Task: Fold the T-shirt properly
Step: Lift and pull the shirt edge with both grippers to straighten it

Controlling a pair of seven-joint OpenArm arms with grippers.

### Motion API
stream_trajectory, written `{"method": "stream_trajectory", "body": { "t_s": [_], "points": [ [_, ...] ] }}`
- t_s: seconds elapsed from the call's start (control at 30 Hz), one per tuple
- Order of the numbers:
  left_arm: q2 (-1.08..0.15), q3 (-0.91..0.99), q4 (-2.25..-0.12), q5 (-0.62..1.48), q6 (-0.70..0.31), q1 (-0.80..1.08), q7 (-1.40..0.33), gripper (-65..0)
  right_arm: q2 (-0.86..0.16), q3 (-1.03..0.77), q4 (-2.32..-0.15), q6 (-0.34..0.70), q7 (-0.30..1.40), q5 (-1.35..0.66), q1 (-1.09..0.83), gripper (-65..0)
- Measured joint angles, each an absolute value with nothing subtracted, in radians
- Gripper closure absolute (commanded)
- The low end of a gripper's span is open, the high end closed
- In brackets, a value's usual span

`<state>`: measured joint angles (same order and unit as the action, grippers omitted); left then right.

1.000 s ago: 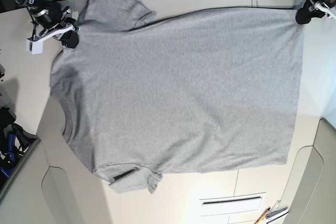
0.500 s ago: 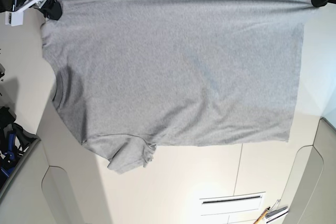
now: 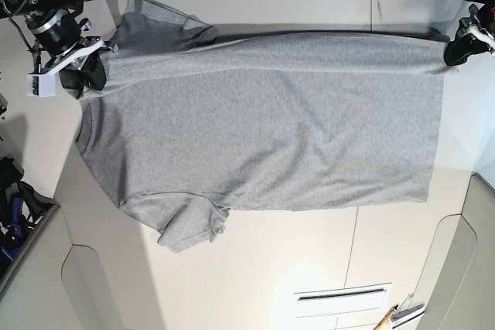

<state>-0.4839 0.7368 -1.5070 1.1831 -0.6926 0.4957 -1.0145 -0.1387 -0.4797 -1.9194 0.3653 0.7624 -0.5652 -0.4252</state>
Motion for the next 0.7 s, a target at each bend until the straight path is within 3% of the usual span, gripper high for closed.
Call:
{"method": "stream_trajectory", "body": {
  "t_s": [0.2, 0.4, 0.43, 0.5, 0.53, 0.57, 0.7],
  "points": [
    [-0.483, 0.691, -1.505, 0.973, -0.658, 0.465, -0.900, 0.0, -0.138, -0.437, -1.778, 0.364, 0.738, -0.509, -0.324, 0.0],
    [-0.494, 0.689, -1.505, 0.960, -0.643, 0.465, -0.889, 0.0, -0.138, -0.437, -1.678, 0.362, 0.733, -0.507, -0.263, 0.0],
    [-0.497, 0.689, -1.505, 0.963, -0.643, 0.465, -0.889, -6.8, -0.138, -0.437, -1.678, 0.363, 0.733, -0.508, -0.263, 0.0],
    [-0.503, 0.689, -1.505, 0.971, -0.651, 0.465, -0.898, -25.7, -0.139, -0.438, -1.684, 0.363, 0.734, -0.519, -0.263, -18.2],
    [-0.509, 0.689, -1.504, 0.978, -0.652, 0.466, -0.905, -31.6, -0.139, -0.441, -1.691, 0.368, 0.743, -0.515, -0.263, -26.0],
    [-0.517, 0.689, -1.504, 0.978, -0.652, 0.468, -0.909, -33.3, -0.139, -0.451, -1.705, 0.383, 0.746, -0.511, -0.263, -30.4],
    [-0.550, 0.706, -1.505, 0.992, -0.652, 0.467, -0.916, -33.3, -0.144, -0.509, -1.802, 0.412, 0.746, -0.514, -0.263, -31.2]
  ]
}}
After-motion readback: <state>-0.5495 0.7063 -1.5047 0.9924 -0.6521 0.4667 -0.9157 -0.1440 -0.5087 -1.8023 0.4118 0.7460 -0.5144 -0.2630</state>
